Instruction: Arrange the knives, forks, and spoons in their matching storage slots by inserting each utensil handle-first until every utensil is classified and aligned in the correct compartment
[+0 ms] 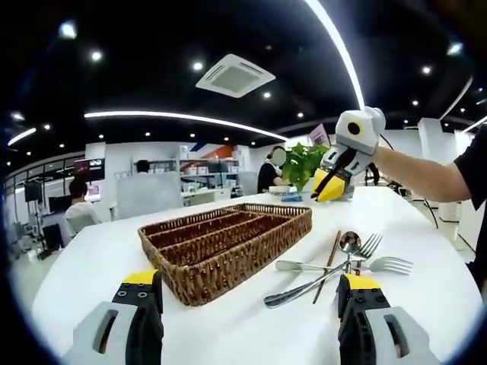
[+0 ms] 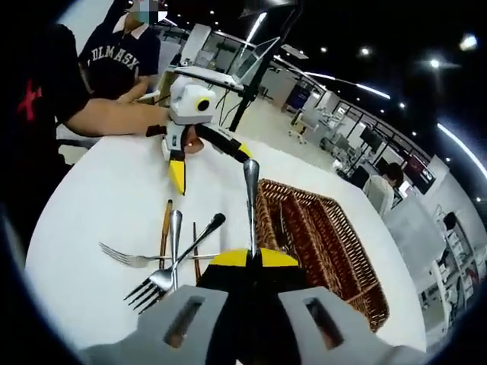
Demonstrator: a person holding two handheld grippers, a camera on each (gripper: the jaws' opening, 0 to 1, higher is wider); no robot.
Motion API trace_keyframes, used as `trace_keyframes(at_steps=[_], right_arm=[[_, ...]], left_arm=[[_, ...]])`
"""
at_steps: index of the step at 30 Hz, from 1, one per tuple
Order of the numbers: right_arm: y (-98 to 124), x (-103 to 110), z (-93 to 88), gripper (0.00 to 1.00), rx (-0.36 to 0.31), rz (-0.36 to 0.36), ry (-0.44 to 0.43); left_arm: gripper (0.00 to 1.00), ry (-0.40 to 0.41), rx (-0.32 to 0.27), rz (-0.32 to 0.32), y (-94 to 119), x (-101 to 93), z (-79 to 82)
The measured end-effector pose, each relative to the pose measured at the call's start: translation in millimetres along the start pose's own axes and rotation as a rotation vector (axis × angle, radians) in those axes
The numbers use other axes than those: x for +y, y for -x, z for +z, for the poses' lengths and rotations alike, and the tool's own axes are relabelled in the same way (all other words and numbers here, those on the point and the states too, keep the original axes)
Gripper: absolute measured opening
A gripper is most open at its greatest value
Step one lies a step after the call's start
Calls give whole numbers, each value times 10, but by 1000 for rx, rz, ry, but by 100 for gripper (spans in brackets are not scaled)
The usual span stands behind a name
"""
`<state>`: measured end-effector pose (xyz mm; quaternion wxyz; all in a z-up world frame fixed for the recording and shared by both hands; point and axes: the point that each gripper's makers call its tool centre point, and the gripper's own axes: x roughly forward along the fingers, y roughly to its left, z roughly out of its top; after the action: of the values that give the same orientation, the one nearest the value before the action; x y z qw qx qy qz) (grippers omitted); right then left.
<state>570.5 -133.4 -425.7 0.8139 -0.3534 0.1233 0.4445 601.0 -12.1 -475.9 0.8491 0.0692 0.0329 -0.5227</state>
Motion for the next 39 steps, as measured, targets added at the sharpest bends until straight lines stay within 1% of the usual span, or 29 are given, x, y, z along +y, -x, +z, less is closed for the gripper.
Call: trace_keyframes(at_steps=[4,11,14,18,27,29,39], right_arm=[[37,-72,89,0,-1,-18,18],[49,-124,144,0,0,-29,37],[40,-120,160,0,8,-22,70],[13,-106,204,0,7,-23,74],[-54,-101,183,0,10,-21,64],[-62,-102,174,0,11,-22,64],[-109,-174,136,0,10,-26,76]], left_arm=[[100,-1,-11,1,6,-3,25],[100,4,-30,16,28,49,63],[100,10,-26,20,31,66,54],[100,11,-26,18,30,59,58],[100,16,-23,17,37,57,46],[100,19,-22,9,38,36,44],[100,21,-13,3,16,19,24]])
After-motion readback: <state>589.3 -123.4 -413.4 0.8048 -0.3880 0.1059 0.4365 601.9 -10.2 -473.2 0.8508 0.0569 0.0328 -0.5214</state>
